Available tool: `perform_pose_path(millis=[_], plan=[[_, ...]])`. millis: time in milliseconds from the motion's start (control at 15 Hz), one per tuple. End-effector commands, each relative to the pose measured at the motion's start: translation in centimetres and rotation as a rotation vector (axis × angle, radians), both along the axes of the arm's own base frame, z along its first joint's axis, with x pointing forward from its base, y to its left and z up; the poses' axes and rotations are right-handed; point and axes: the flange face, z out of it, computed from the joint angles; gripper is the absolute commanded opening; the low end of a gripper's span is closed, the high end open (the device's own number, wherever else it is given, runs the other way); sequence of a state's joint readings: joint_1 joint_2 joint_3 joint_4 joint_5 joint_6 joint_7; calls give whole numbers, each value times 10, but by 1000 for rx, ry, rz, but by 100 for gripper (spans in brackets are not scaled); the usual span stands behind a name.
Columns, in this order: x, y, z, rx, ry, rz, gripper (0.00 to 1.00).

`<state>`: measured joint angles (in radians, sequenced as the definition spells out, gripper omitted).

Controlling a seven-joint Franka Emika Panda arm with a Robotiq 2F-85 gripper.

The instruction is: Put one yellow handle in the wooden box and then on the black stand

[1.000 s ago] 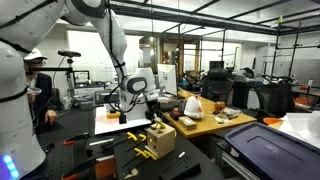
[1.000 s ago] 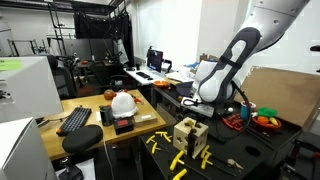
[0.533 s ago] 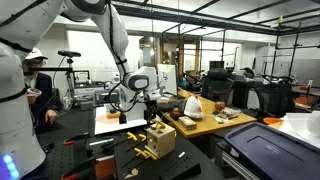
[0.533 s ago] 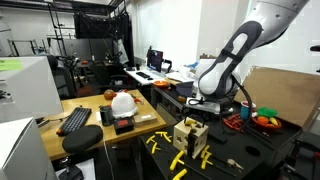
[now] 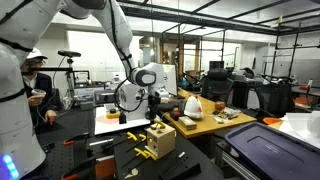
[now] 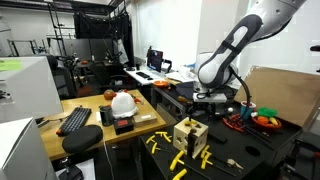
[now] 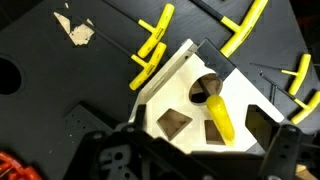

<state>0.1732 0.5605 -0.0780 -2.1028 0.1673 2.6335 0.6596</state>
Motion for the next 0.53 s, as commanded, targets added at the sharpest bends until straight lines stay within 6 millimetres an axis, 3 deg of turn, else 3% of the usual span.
perform_pose_path(millis=[0,200,467], plan=[[14,4,11,19,33,123,100],[29,15,17,47,73,234,100],[48,25,8,67,163,383,100]])
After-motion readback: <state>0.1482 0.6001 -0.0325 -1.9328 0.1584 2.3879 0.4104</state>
